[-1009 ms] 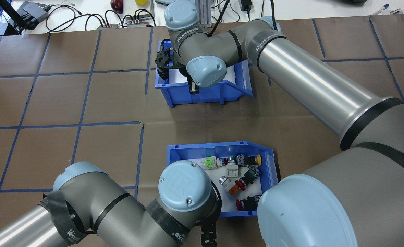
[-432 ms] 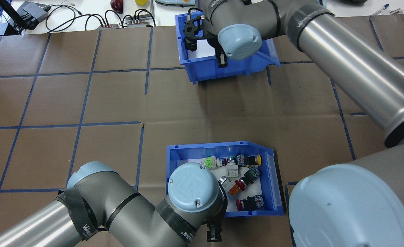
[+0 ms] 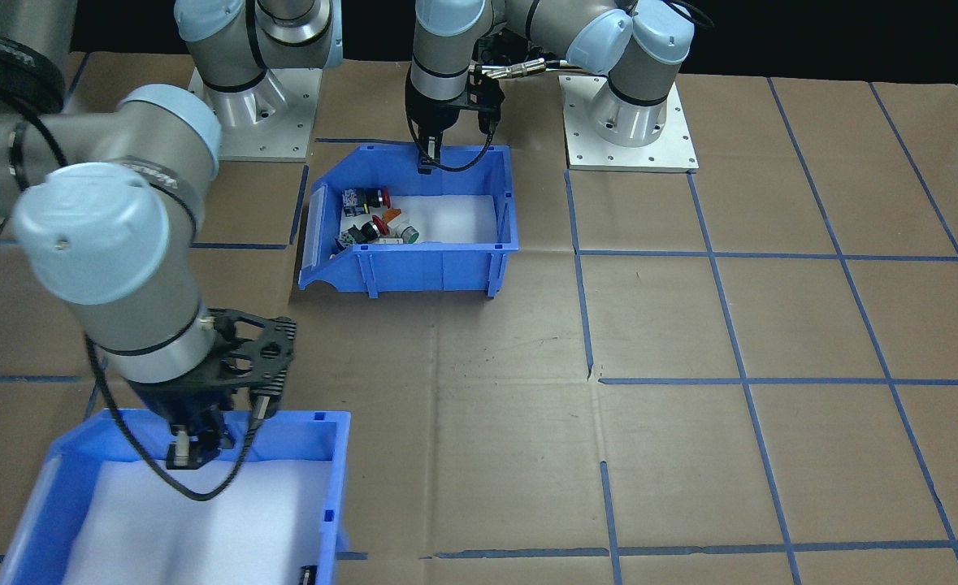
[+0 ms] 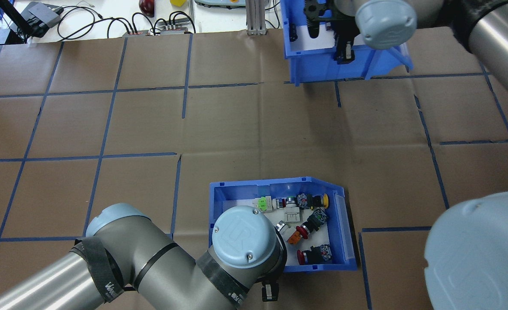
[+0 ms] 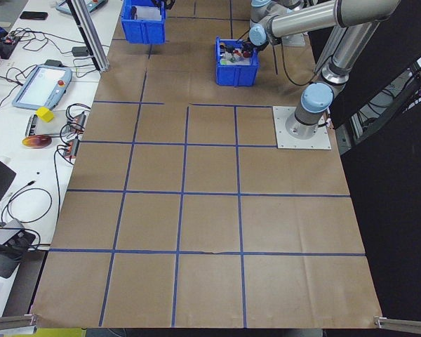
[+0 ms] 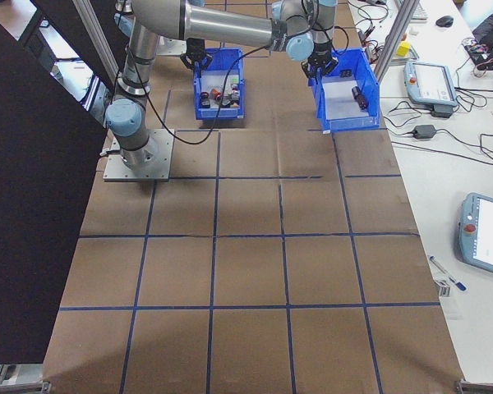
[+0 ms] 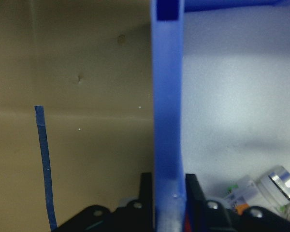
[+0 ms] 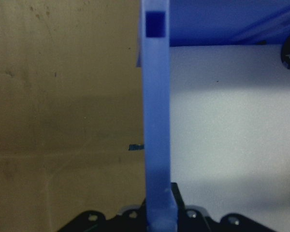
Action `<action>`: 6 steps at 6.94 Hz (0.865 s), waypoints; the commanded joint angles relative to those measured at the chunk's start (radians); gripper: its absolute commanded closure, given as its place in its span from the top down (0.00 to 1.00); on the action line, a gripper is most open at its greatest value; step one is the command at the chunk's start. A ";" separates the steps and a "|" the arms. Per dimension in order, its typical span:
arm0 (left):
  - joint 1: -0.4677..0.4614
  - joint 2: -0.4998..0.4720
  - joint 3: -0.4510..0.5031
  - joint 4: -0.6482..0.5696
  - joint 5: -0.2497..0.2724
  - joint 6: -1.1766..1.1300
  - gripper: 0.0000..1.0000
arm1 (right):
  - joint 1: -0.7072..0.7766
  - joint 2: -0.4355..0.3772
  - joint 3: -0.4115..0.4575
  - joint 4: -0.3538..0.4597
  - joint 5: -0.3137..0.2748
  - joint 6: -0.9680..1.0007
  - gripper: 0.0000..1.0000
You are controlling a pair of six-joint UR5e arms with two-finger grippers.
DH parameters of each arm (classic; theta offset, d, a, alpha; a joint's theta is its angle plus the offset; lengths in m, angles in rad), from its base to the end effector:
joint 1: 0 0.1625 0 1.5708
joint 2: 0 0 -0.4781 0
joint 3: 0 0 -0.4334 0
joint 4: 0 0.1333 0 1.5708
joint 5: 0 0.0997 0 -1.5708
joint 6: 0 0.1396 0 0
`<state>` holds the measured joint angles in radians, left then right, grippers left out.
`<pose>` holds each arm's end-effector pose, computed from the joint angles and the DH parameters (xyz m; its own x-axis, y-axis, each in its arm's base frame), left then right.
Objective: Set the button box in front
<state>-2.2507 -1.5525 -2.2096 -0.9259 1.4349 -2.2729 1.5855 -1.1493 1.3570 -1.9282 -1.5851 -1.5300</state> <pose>-0.3993 -0.2518 0.2527 0.0164 -0.9975 -0.0689 -0.9926 -0.0245 0.1191 0.1422 -0.7371 0.3862 -0.0263 -0.9884 0.1496 -0.9996 0.0278 0.0081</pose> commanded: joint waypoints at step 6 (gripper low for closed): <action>0.329 0.122 0.205 -0.340 0.021 0.434 0.00 | -0.351 -0.361 0.516 -0.034 0.048 -0.332 0.07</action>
<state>-2.0226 -1.4290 -2.0873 -1.1691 1.4544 -1.9480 1.2534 -1.4673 1.8037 -1.9499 -1.5363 -1.8369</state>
